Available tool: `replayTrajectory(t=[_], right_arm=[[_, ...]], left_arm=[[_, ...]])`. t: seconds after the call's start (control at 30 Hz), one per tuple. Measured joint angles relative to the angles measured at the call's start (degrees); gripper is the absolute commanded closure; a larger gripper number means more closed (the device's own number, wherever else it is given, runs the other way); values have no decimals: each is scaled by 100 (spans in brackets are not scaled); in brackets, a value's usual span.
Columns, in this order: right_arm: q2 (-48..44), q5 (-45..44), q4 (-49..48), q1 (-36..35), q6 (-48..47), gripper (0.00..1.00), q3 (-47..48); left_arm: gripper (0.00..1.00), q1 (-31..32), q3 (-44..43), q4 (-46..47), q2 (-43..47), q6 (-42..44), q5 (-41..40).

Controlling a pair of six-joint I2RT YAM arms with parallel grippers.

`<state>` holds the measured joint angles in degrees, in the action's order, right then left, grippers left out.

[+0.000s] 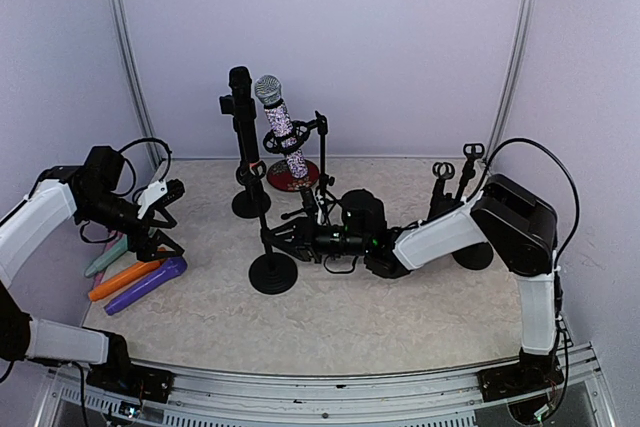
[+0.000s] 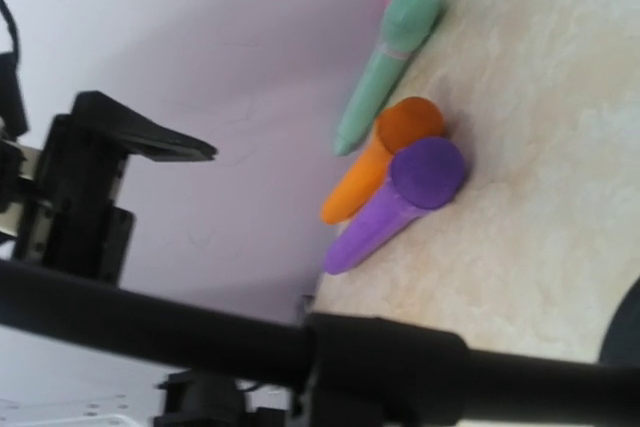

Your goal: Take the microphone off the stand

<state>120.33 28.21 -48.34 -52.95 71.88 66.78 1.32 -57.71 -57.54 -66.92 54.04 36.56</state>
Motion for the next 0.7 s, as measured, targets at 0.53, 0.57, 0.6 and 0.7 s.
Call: replayTrajectory(t=[0.53,0.57,0.6,0.7], right_arm=[[-658,-1585,2369,-474,-2916,100,424],[-673,-1696,2470,-501,-3056,100,450],[-699,-1845,2579,-535,-3224,100,472],[-776,-2236,2820,-629,-3683,99,498]], left_arm=[[13,0,-2,0,0,0,-46],[13,0,-2,0,-2,0,-55],[13,0,-2,0,-2,0,-61],[13,0,-17,-2,-2,0,-81]])
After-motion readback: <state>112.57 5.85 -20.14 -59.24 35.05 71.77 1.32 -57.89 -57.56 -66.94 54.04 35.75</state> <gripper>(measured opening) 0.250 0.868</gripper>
